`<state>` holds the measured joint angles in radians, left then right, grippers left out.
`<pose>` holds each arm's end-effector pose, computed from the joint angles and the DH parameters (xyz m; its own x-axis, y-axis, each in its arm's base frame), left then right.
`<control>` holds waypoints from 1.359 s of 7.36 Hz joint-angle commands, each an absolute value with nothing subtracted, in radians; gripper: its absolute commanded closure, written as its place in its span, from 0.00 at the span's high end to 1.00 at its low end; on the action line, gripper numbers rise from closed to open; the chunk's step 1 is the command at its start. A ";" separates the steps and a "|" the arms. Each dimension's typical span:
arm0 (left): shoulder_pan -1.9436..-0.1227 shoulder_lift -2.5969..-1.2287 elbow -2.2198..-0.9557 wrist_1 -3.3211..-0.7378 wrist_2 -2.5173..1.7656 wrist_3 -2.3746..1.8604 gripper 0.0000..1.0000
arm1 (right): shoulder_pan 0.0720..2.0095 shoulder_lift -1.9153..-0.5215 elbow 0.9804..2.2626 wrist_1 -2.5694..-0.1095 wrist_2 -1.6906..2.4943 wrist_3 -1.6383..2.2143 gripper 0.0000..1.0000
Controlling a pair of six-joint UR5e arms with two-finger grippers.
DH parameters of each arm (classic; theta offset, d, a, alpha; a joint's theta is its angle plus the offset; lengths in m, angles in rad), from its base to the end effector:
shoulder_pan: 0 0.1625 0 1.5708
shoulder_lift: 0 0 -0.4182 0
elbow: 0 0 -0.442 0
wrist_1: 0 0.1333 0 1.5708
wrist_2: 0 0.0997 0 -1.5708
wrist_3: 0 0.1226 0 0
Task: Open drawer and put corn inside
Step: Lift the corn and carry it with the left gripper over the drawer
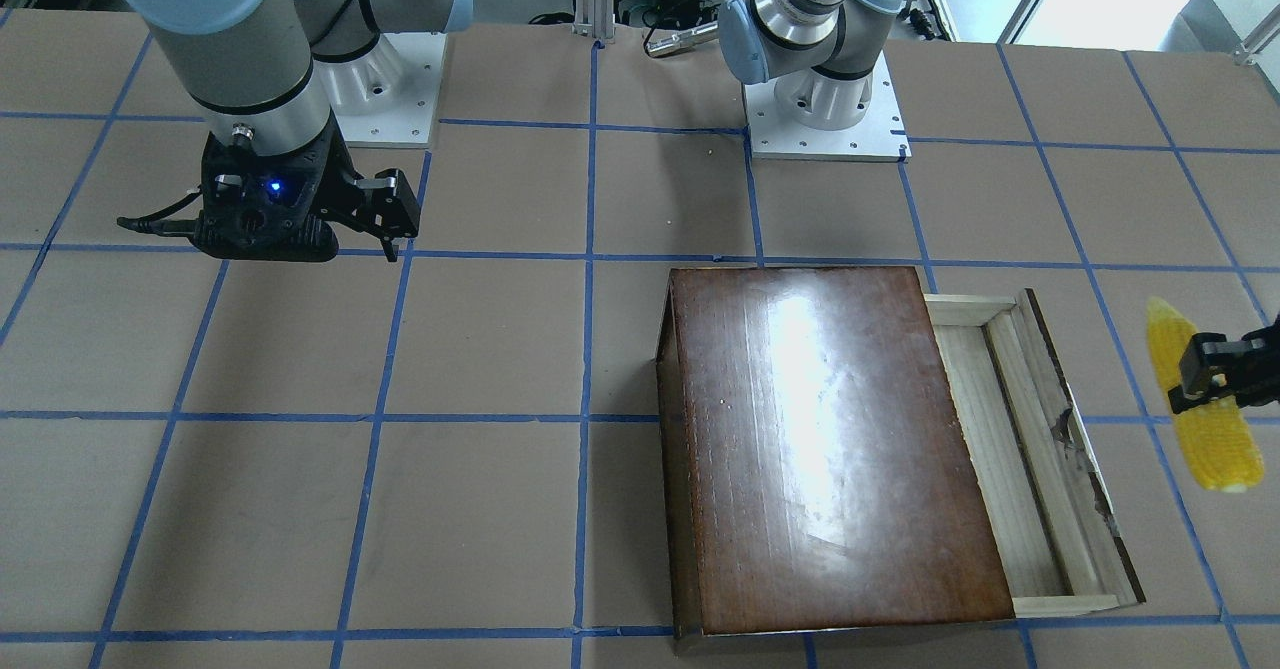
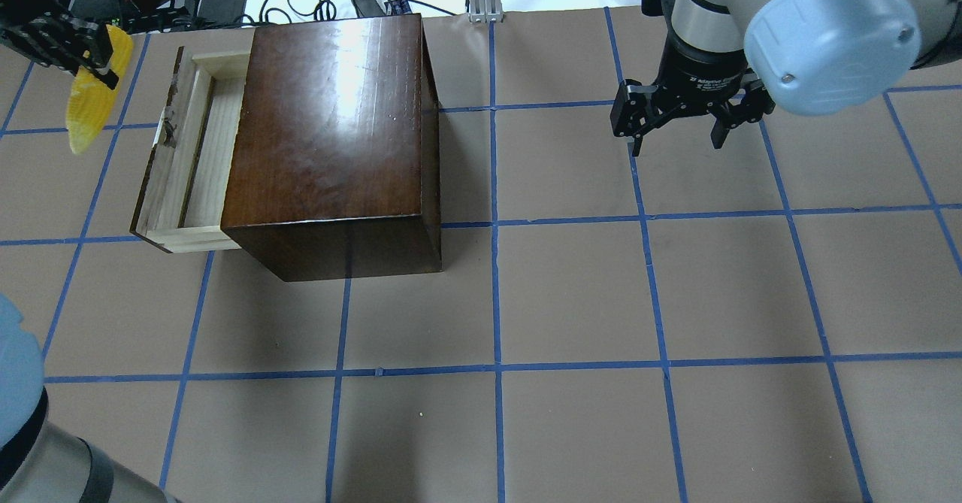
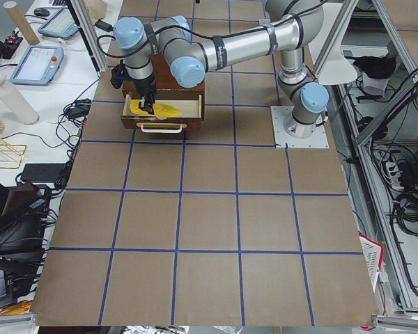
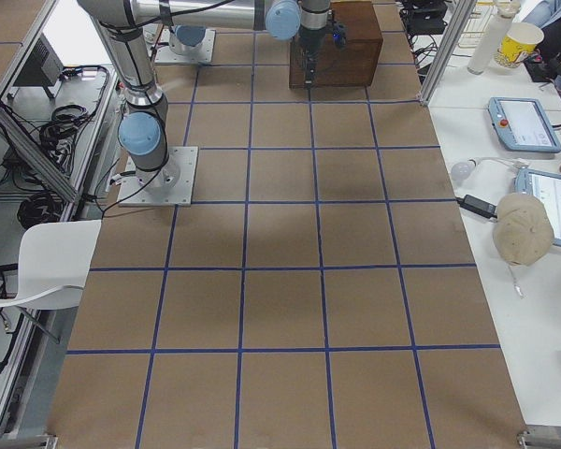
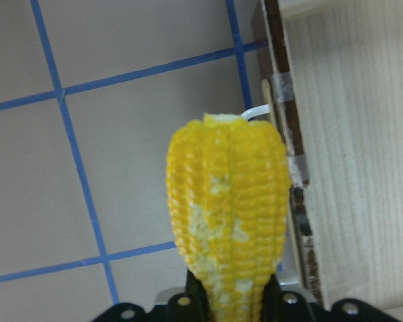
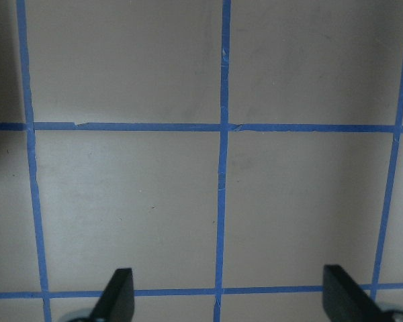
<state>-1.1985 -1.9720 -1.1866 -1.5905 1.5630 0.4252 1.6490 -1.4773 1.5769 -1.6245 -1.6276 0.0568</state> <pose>0.1297 -0.7012 0.4138 -0.9984 0.0524 0.0222 0.0530 0.9981 0.0302 0.1707 -0.5612 0.4081 -0.9980 -0.0239 0.0592 -0.0214 0.9989 0.0426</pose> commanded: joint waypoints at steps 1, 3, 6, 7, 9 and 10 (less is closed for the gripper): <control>-1.255 -2.002 -1.215 -1.586 1.557 0.321 0.00 | 1.649 -1.477 1.577 -1.626 -1.628 0.057 1.00; -1.255 -2.016 -1.259 -1.578 1.557 0.325 0.00 | 1.649 -1.477 1.577 -1.624 -1.629 0.057 1.00; -1.256 -2.045 -1.270 -1.572 1.490 0.339 0.00 | 1.649 -1.479 1.577 -1.624 -1.631 0.057 1.00; -1.256 -2.057 -1.288 -1.551 1.491 0.342 0.00 | 1.649 -1.479 1.577 -1.626 -1.631 0.057 1.00; -1.256 -2.059 -1.328 -1.482 1.488 0.338 0.07 | 1.649 -1.479 1.577 -1.625 -1.631 0.057 1.00; -1.256 -2.059 -1.330 -1.482 1.486 0.336 0.42 | 1.649 -1.479 1.577 -1.624 -1.631 0.057 1.00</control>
<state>-1.2563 -2.0575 -1.3186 -1.4963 1.4886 0.3382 1.6490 -1.4783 1.5769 -1.6250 -1.6306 0.0568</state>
